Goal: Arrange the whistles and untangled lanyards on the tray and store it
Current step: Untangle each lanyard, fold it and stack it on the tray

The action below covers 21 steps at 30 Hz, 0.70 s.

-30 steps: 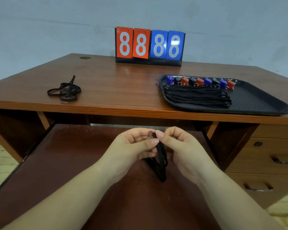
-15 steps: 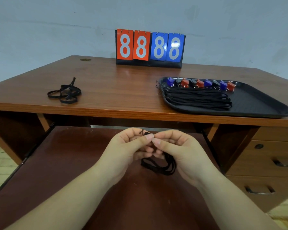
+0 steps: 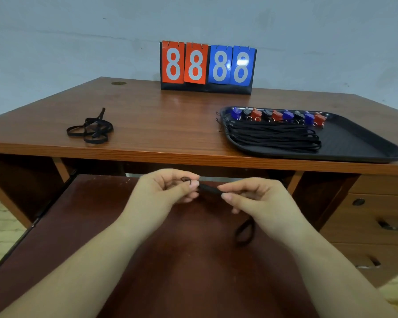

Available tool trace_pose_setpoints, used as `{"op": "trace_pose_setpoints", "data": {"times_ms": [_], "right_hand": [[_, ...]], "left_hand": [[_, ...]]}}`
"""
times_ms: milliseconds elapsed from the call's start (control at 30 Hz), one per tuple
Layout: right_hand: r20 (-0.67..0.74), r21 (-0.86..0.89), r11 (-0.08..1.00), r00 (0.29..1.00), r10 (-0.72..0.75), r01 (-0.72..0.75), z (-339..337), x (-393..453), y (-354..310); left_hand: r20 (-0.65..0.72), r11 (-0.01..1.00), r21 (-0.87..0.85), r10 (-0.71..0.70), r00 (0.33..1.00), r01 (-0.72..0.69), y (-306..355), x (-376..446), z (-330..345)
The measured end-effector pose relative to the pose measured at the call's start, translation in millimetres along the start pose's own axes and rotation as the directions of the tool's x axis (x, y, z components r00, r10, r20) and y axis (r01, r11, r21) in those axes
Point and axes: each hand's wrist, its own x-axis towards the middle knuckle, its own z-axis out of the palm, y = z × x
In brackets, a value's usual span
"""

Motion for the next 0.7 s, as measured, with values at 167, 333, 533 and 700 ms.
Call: {"op": "trace_pose_setpoints", "data": {"times_ms": [167,333,533,700], "right_hand": [[-0.07,-0.063,0.998,0.997,-0.02,0.015,-22,5,2],[-0.165,-0.072,0.997,0.986,-0.024,0.012,-39,8,5],[-0.268,0.218,0.976,0.962,0.043,0.017,-61,9,-8],[-0.325,0.346,0.938,0.939,0.113,0.007,-93,23,-30]], "left_hand": [[-0.131,0.999,0.01,0.049,0.99,-0.048,-1,12,-22],[-0.19,0.998,0.007,0.067,0.979,-0.067,2,16,-32],[-0.188,0.998,-0.005,0.062,0.98,-0.064,15,14,-18],[-0.109,0.997,0.014,0.08,0.991,-0.079,37,34,4]]}}
